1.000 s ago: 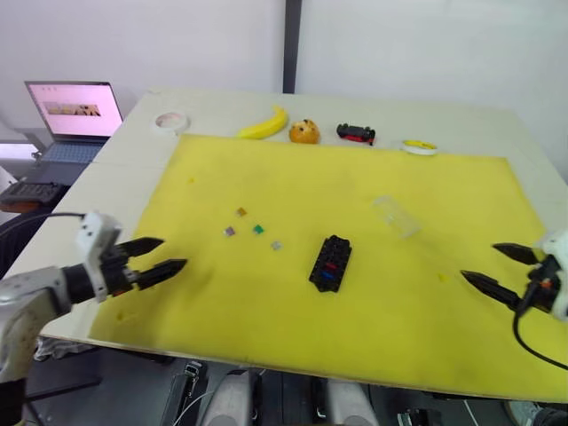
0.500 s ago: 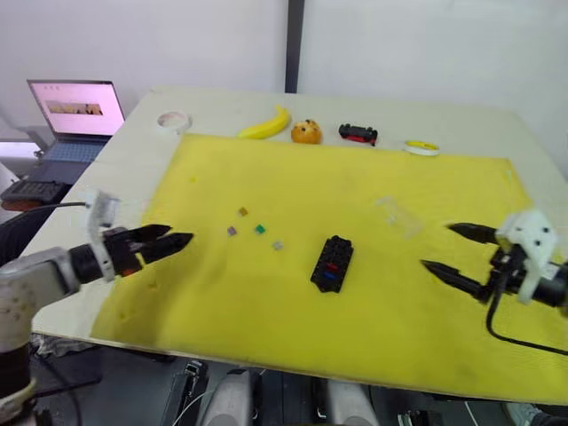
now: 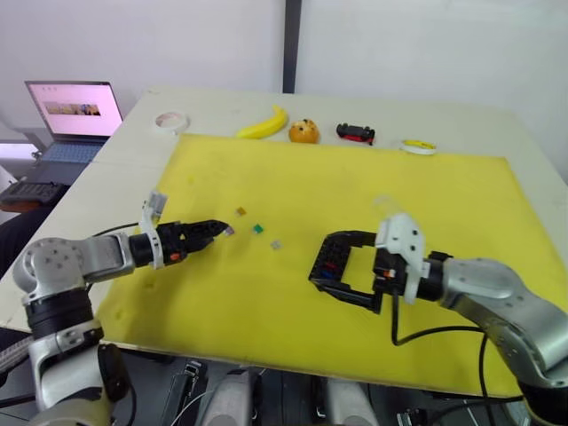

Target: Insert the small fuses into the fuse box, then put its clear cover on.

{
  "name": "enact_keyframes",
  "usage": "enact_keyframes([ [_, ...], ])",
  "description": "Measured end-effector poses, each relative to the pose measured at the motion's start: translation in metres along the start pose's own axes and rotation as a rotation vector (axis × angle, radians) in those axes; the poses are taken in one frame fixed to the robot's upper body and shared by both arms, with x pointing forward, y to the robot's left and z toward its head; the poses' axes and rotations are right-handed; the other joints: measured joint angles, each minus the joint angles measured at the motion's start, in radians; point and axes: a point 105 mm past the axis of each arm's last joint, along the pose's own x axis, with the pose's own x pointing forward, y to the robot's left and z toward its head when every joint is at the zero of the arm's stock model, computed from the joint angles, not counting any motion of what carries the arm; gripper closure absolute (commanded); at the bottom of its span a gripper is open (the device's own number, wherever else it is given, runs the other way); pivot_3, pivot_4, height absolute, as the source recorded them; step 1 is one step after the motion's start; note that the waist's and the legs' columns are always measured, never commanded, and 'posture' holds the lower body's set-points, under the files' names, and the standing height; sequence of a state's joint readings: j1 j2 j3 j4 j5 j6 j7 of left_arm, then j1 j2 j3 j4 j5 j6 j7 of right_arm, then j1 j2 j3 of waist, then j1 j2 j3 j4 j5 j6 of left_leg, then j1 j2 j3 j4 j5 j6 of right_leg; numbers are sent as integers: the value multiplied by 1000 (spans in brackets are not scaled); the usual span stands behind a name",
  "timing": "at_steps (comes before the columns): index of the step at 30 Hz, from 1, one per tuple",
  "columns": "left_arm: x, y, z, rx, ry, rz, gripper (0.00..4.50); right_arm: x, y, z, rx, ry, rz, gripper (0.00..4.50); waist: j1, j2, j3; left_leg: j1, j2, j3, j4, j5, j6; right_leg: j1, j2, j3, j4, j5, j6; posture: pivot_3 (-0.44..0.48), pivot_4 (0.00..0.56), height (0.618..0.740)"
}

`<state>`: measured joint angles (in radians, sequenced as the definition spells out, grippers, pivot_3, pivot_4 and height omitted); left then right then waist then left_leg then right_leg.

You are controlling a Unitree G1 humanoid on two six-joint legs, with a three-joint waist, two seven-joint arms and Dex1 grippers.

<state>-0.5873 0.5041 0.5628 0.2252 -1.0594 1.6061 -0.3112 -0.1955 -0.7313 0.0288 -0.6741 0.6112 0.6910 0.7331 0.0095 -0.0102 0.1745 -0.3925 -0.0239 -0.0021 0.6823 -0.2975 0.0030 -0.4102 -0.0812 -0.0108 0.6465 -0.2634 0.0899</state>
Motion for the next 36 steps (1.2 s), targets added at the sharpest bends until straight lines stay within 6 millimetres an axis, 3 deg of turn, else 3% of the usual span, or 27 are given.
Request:
enact_keyframes([
  [11, 13, 7, -2, -148, -34, -43, 0, 16, -5, -1, -2, -9, -21, 18, 4, -1, -1, 0, -1, 0, 0, 0, -1, 0, -1, 0, 0, 0, 0, 0, 150, 740],
  [36, 38, 2, -13, -223, -67, -51, 0, 20, -11, -6, 17, -5, -62, 18, 7, -2, -2, 0, -3, -1, 0, 1, -1, 2, -3, 0, -1, 0, 0, 0, 150, 740],
])
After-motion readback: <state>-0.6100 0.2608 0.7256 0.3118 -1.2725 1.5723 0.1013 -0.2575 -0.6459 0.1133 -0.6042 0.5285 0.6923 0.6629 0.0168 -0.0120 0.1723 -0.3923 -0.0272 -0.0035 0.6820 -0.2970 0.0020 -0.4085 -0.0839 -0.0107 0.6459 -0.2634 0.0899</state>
